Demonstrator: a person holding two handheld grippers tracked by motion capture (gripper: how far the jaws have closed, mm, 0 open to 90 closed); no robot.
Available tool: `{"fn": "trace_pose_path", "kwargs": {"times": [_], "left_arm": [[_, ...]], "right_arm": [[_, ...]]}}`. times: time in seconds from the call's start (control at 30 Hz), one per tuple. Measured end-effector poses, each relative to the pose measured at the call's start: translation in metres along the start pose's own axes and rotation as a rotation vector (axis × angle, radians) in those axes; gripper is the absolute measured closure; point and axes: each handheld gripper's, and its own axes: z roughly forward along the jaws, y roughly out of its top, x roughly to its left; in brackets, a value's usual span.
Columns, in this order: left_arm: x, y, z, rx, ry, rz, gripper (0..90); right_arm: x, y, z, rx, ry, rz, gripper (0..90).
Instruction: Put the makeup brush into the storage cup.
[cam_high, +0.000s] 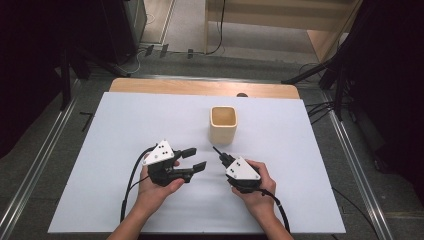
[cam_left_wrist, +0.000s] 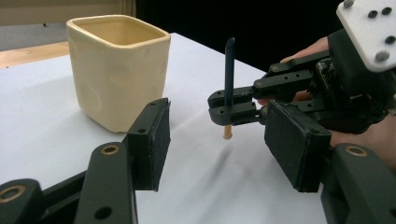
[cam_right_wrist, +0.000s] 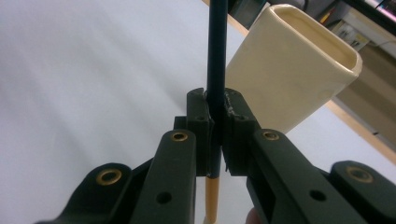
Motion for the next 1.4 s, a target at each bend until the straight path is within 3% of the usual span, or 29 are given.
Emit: {"fn": "trace_pose_path", "kwargs": {"times": [0.17,0.33,0.67,0.93,1.4], "left_arm": [[-0.001,0.000,0.001,0.005,-0.003,-0.001,42.3],[-0.002,0.000,0.002,0.011,-0.008,0.000,44.0],[-0.004,0.000,0.005,0.028,-0.004,0.004,48.1],[-0.003,-0.001,0.007,0.048,0.003,-0.010,55.8],[-0.002,-0.003,0.013,0.088,-0.009,-0.032,67.1]], "right_arm": [[0.003,0.000,0.001,0.005,-0.029,-0.073,84.2],[0.009,0.001,0.003,0.003,-0.045,-0.181,84.2],[0.019,0.002,0.006,0.010,-0.080,-0.317,84.2],[0.025,0.003,0.007,0.011,-0.098,-0.388,84.2],[0.032,0.004,0.008,0.021,-0.125,-0.462,84.2]]}}
